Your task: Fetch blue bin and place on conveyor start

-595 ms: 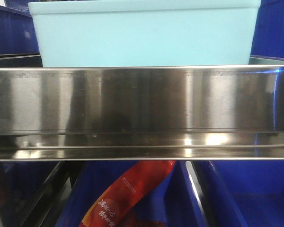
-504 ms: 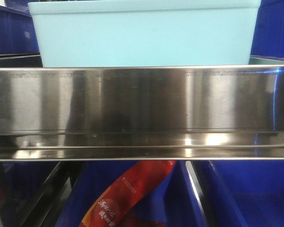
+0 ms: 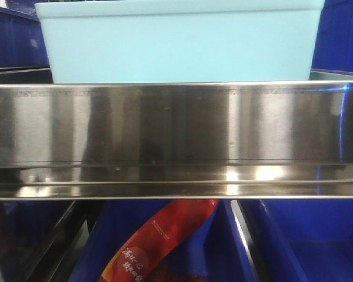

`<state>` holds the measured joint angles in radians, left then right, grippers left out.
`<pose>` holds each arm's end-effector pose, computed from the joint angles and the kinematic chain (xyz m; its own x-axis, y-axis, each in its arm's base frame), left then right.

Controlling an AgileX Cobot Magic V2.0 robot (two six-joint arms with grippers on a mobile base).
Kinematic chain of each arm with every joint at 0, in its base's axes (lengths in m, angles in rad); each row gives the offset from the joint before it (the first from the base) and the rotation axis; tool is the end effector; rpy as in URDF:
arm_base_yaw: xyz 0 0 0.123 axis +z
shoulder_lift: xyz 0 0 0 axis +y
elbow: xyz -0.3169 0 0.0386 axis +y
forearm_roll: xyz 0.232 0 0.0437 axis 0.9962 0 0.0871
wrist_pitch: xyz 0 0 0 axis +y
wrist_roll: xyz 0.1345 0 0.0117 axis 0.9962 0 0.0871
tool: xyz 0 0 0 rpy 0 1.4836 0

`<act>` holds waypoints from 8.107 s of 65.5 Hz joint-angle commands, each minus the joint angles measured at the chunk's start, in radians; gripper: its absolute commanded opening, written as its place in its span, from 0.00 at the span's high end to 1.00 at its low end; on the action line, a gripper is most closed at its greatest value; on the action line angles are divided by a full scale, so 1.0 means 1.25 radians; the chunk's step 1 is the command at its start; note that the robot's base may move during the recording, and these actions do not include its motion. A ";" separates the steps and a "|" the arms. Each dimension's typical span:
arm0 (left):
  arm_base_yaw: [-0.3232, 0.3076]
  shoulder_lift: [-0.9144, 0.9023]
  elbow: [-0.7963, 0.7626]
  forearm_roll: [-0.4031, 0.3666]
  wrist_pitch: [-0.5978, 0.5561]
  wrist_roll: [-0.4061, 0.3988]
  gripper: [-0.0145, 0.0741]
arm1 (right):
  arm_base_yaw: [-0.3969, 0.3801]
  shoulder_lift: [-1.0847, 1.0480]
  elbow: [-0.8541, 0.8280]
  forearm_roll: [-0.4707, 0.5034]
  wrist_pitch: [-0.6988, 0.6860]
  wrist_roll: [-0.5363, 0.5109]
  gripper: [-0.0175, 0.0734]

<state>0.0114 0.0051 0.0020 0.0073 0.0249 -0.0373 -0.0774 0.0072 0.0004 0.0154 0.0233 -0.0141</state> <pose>0.0504 0.0006 0.2127 0.0555 -0.0294 -0.9980 -0.0099 0.9995 -0.0300 0.0504 -0.0039 0.2134 0.0562 -0.0031 -0.9984 0.0769 0.9970 0.0013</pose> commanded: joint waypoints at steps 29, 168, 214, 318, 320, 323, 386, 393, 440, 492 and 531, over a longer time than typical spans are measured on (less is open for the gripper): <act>0.004 -0.004 -0.002 0.006 -0.031 0.001 0.96 | -0.006 -0.006 0.000 0.000 -0.086 -0.005 0.99; -0.262 0.923 -0.969 0.015 0.410 -0.104 0.96 | 0.245 0.835 -0.801 0.079 0.277 0.007 0.96; -0.339 1.280 -1.312 0.186 0.600 -0.356 0.96 | 0.247 1.202 -1.200 -0.199 0.647 0.343 0.96; -0.270 1.426 -1.312 0.193 0.637 -0.376 0.48 | 0.237 1.390 -1.261 -0.181 0.606 0.339 0.57; -0.270 1.426 -1.312 0.193 0.637 -0.376 0.48 | 0.235 1.390 -1.261 -0.181 0.606 0.339 0.57; -0.270 1.426 -1.312 0.192 0.637 -0.376 0.49 | 0.233 1.390 -1.261 -0.181 0.606 0.339 0.57; -0.319 1.426 -1.326 0.202 0.692 -0.419 0.96 | 0.272 1.380 -1.261 -0.244 0.663 0.340 0.99; -0.324 1.414 -1.339 0.208 0.710 -0.419 0.96 | 0.274 1.356 -1.261 -0.245 0.665 0.351 0.99; -0.463 1.098 -1.107 0.410 0.624 -0.659 0.96 | 0.380 1.065 -1.096 -0.438 0.650 0.572 0.99; -0.501 1.017 -1.101 0.596 0.594 -0.668 0.96 | 0.438 0.994 -1.086 -0.476 0.586 0.587 0.99; -0.501 1.017 -1.101 0.626 0.573 -0.695 0.96 | 0.438 0.994 -1.086 -0.541 0.514 0.587 0.99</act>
<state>-0.6071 1.2914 -1.3693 0.7615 0.7738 -0.8799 0.4704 1.2644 -1.3535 -0.6167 0.7118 0.7297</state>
